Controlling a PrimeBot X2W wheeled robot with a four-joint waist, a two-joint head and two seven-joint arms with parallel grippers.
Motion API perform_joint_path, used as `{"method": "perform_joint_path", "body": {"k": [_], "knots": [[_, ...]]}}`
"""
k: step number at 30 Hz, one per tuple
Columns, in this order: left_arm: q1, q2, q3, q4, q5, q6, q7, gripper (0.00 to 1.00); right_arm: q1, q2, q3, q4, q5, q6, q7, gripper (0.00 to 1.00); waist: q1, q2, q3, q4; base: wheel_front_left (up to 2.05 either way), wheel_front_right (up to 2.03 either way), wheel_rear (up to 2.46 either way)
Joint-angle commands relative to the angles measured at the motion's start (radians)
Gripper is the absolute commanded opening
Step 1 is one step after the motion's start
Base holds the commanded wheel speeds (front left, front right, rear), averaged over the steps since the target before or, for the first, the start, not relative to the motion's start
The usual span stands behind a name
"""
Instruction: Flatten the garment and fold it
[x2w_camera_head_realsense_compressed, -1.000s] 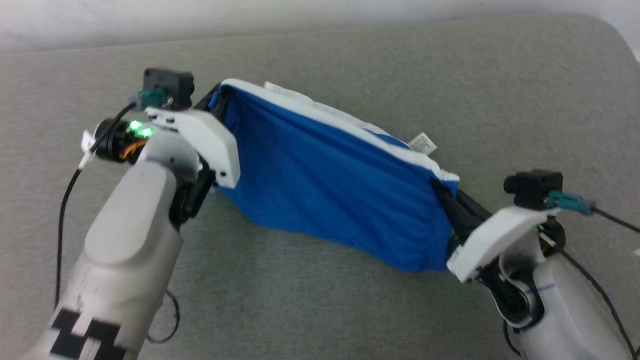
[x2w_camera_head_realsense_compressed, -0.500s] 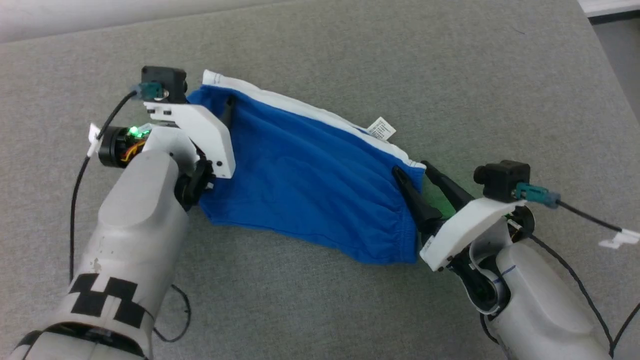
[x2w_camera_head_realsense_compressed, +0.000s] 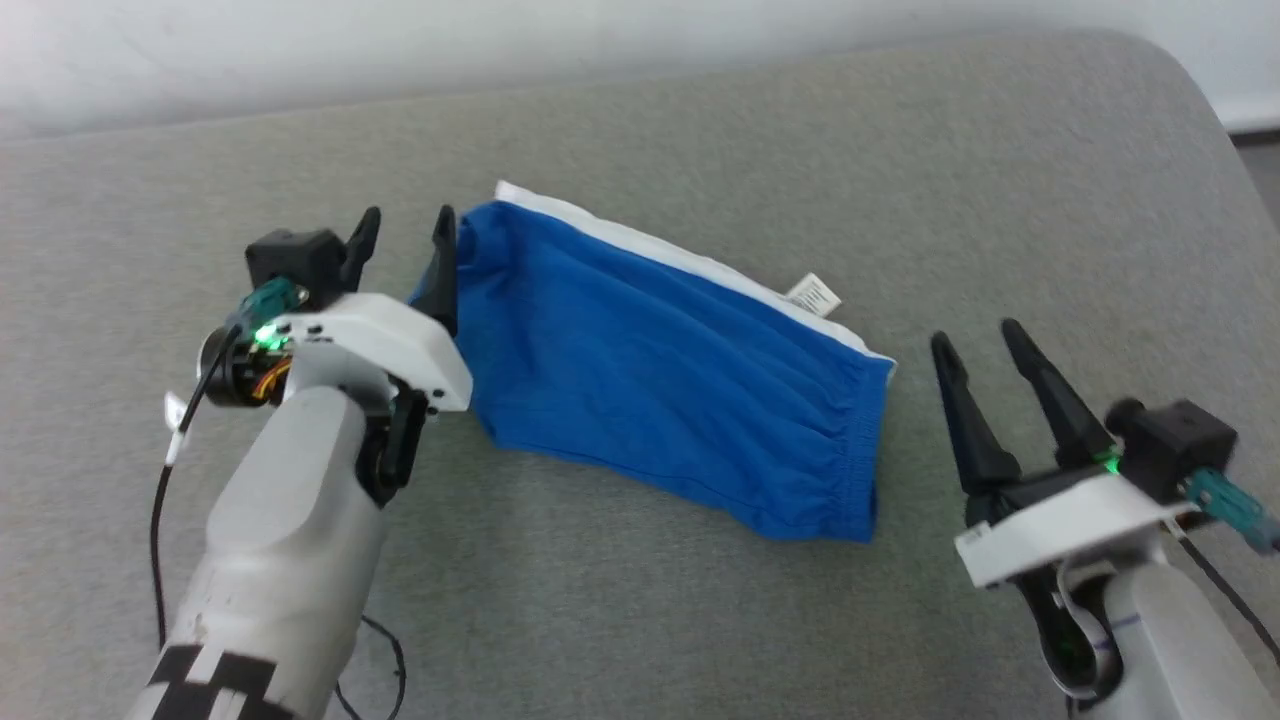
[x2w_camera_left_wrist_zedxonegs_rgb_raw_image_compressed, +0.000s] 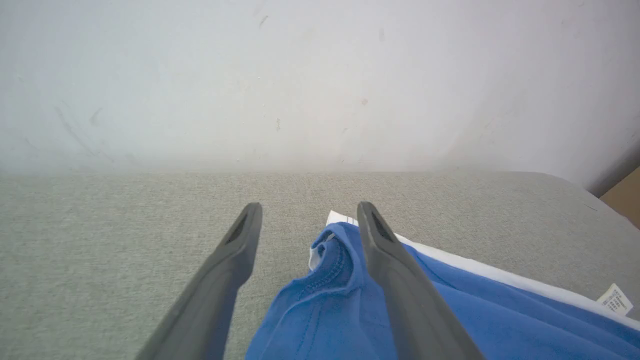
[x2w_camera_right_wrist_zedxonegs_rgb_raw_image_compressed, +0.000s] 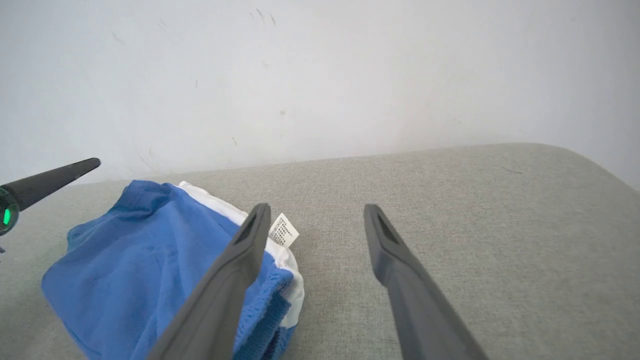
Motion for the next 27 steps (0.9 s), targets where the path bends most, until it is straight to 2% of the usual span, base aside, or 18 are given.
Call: {"method": "perform_joint_path", "body": {"k": [1, 5, 8, 13, 19, 27], "knots": [[0.031, 0.016, 0.008, -0.033, 0.002, 0.013, -0.005, 1.0, 0.03, 0.01, -0.023, -0.033, -0.032, -0.001, 0.007, 1.0, 0.0001, 0.0, -0.06, 0.06, 0.0, 0.0, 0.0], [0.074, 0.059, 0.003, -0.129, 0.001, 0.02, 0.056, 1.0, 0.103, 0.028, -0.08, -0.144, -0.114, -0.001, 0.079, 1.0, 0.0001, 0.0, -0.069, 0.074, 0.0, 0.0, 0.0], [0.072, 0.098, -0.013, -0.178, -0.017, -0.009, 0.188, 1.0, 0.141, 0.04, -0.095, -0.229, -0.148, -0.001, 0.133, 1.0, 0.0001, 0.0, -0.065, 0.067, 0.0, 0.0, 0.0], [0.031, 0.138, -0.053, -0.206, -0.064, -0.066, 0.466, 1.0, 0.174, 0.048, -0.102, -0.326, -0.166, -0.001, 0.196, 1.0, 0.0001, 0.0, -0.039, 0.034, 0.0, 0.0, 0.0], [-0.008, 0.16, -0.081, -0.164, -0.123, -0.09, 0.713, 1.0, 0.185, 0.065, -0.094, -0.35, -0.145, -0.001, 0.22, 1.0, 0.0001, 0.0, 0.0, -0.02, 0.0, 0.0, 0.0], [-0.003, 0.16, -0.136, -0.079, -0.137, -0.109, 0.836, 1.0, 0.188, 0.079, -0.09, -0.319, -0.117, -0.001, 0.222, 1.0, 0.0001, 0.0, 0.033, -0.071, 0.0, 0.0, 0.0]]}}
